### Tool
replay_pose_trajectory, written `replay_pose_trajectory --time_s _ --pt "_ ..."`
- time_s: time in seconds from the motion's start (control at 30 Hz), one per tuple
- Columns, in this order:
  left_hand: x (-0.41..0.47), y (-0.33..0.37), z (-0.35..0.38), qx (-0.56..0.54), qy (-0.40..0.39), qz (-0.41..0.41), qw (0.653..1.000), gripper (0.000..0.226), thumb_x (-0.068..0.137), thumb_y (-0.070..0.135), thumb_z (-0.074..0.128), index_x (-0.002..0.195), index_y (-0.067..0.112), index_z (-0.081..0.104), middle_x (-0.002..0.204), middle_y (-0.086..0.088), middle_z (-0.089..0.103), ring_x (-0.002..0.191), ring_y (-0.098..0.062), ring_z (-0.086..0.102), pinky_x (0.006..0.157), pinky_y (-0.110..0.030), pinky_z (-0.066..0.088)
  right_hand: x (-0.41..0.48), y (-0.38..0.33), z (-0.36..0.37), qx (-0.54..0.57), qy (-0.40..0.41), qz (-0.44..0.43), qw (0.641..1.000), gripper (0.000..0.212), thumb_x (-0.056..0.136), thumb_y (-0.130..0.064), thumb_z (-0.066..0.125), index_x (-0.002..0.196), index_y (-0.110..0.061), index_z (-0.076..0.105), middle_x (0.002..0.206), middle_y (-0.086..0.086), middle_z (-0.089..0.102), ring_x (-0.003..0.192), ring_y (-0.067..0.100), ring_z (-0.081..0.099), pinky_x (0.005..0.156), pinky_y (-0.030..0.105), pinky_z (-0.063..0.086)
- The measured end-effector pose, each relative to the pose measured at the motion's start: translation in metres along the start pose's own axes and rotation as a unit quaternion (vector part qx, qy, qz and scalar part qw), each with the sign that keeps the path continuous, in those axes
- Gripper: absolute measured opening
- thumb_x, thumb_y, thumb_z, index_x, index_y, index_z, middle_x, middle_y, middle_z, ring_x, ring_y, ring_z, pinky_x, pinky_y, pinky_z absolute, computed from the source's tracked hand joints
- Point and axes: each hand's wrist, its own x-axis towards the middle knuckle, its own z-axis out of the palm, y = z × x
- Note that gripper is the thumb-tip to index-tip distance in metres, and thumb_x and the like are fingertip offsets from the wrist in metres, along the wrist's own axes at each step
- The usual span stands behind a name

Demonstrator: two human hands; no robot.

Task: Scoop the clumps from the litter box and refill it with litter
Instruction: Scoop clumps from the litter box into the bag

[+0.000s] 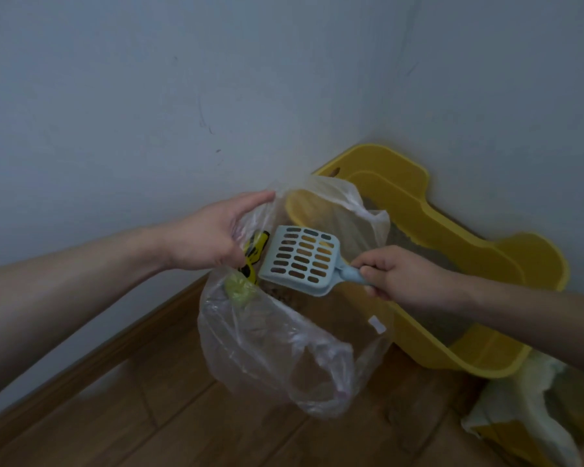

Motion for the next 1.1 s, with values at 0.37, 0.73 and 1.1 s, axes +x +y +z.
replay_pose_trajectory --time_s 0.37,0.73,1.1 --pt "0.01 0.008 -0.002 0.03 0.01 -0.007 0.999 0.121 0.046 0.013 0.077 0.154 0.028 0.025 0.159 0.01 0.025 0.144 -0.004 0.025 0.12 -0.032 0.026 -0.011 -0.007 -0.006 0.083 0.031 -0.028 0.996 0.022 0.099 -0.012 0.054 0.089 -0.023 0.07 0.071 -0.005 0.068 0.063 0.006 0.06 0.062 0.028 0.051" --pt "0.015 0.012 -0.008 0.0 0.027 -0.032 0.999 0.118 0.049 0.006 0.075 0.153 0.031 0.026 0.158 0.01 0.026 0.142 -0.01 0.031 0.114 -0.039 0.037 -0.036 -0.011 -0.015 -0.036 0.153 -0.055 0.986 0.03 0.083 -0.02 0.078 0.104 -0.036 0.064 0.091 -0.014 0.063 0.084 0.002 0.06 0.073 0.022 0.051" --pt "0.023 0.01 -0.005 0.001 0.044 -0.059 0.997 0.117 0.047 0.011 0.075 0.153 0.028 0.027 0.157 0.009 0.028 0.142 -0.01 0.029 0.116 -0.036 0.031 -0.052 -0.008 -0.026 -0.064 0.235 -0.099 0.965 0.023 0.08 -0.022 0.081 0.1 -0.031 0.072 0.087 -0.014 0.061 0.079 0.003 0.056 0.07 0.029 0.049"
